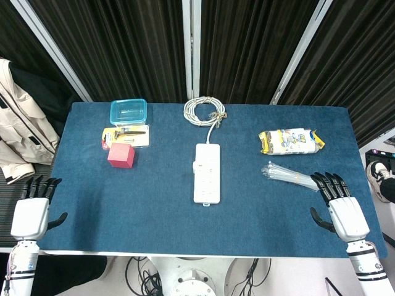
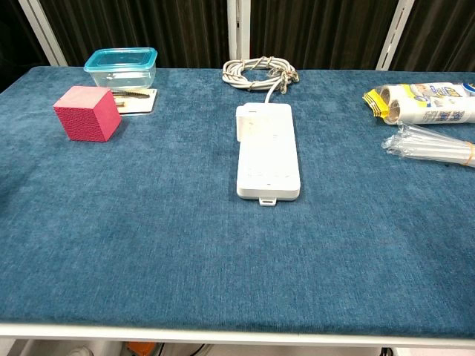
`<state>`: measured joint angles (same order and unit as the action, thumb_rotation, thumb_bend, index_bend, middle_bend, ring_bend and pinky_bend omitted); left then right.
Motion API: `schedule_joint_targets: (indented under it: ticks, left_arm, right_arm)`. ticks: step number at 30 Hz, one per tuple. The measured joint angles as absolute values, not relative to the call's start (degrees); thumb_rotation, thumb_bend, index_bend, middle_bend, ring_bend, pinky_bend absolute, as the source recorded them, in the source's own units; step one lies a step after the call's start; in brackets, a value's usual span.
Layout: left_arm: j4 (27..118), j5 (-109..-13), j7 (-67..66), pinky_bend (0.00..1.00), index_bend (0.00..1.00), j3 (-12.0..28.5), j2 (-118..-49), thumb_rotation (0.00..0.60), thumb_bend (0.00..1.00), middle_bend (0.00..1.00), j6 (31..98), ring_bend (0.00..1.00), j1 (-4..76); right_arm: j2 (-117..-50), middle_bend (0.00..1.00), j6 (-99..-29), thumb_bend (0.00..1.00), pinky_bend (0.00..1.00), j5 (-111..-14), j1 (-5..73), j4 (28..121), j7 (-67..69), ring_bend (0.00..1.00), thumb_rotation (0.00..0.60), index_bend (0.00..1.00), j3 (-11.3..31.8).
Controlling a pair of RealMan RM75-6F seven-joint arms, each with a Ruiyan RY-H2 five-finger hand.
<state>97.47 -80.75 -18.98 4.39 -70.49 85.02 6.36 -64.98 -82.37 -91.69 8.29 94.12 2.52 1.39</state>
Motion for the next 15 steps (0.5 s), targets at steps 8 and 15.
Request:
schedule_joint_targets:
  ticks: [8, 15]
  left_arm:
    - [96.8, -80.4, -20.6, 0.05, 0.16, 4.3, -70.7, 0.600, 0.16, 0.14, 84.9, 0.03, 6.5]
    - [94.9, -80.3, -28.7, 0.05, 0.17, 4.0, -70.7, 0.600, 0.16, 0.15, 85.2, 0.03, 6.8]
  right_arm:
    - [-64.6, 0.07, -81.6, 0.33, 0.00, -91.4, 8.9, 95.0, 1.5, 0.00, 0.600, 0.00, 1.7]
    - [-64.5, 0.07, -82.2, 0.33, 0.00, -91.9, 8.6, 95.3, 1.4, 0.00, 0.600, 0.00, 1.4]
